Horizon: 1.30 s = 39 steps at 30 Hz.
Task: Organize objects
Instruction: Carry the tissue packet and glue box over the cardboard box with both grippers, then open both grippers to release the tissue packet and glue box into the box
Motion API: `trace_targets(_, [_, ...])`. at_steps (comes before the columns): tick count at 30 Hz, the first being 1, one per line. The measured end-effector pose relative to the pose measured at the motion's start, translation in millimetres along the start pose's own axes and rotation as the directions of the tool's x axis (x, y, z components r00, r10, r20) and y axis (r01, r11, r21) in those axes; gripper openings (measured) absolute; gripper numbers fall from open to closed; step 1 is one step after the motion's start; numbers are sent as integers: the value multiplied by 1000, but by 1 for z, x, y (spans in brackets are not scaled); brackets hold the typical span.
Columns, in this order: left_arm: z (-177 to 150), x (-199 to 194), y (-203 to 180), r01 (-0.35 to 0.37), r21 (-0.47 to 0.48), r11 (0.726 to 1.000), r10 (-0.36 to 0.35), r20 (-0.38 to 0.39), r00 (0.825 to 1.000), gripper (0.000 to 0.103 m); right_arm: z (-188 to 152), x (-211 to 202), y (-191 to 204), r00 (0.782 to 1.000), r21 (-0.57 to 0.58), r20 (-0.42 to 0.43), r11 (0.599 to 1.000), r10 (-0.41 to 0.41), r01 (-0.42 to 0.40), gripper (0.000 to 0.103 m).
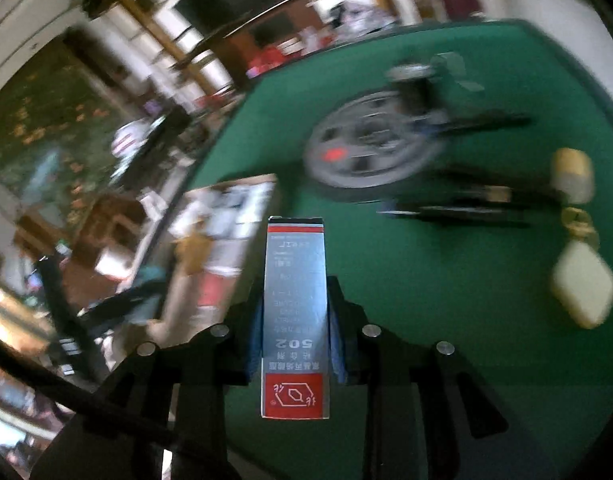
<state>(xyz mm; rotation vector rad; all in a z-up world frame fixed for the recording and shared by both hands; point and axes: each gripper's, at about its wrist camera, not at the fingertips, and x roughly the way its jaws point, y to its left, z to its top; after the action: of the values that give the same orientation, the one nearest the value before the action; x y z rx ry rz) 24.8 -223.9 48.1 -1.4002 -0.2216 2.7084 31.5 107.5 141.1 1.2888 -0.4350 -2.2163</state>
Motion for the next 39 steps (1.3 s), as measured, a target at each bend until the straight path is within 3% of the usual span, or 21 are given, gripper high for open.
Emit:
trace_targets(9, [5,31,14,-1,-11,1000,0,-89,996,38,-5,97,78,981,-67,-180,994,71,-84,25])
trace_targets(12, [4,30,17,-15,-23,1000,12,-90,996,44,-5,119,88,975,-52,-209,994,79,-92,25])
trace_targets(17, [2,17,35,57,-117,991,-63,-51,997,47,-2,141,94,972,-40,-228,997,53,-63,25])
trace_targets(27, [-4,-52,74,97,-226,969,-63,151,986,64,-7,157,109,970,-107,-243,994,-26,0,25])
trace_targets(34, [-10,-57,88,107,-280,954,-65,156,986,66,-11,149,114,973,-161,-214,986,-86,52,26])
trace_targets(39, [-18,-55,90,112,-296,949,-70,150,986,66,-7,129,112,983,-179,-155,981,-98,69,38])
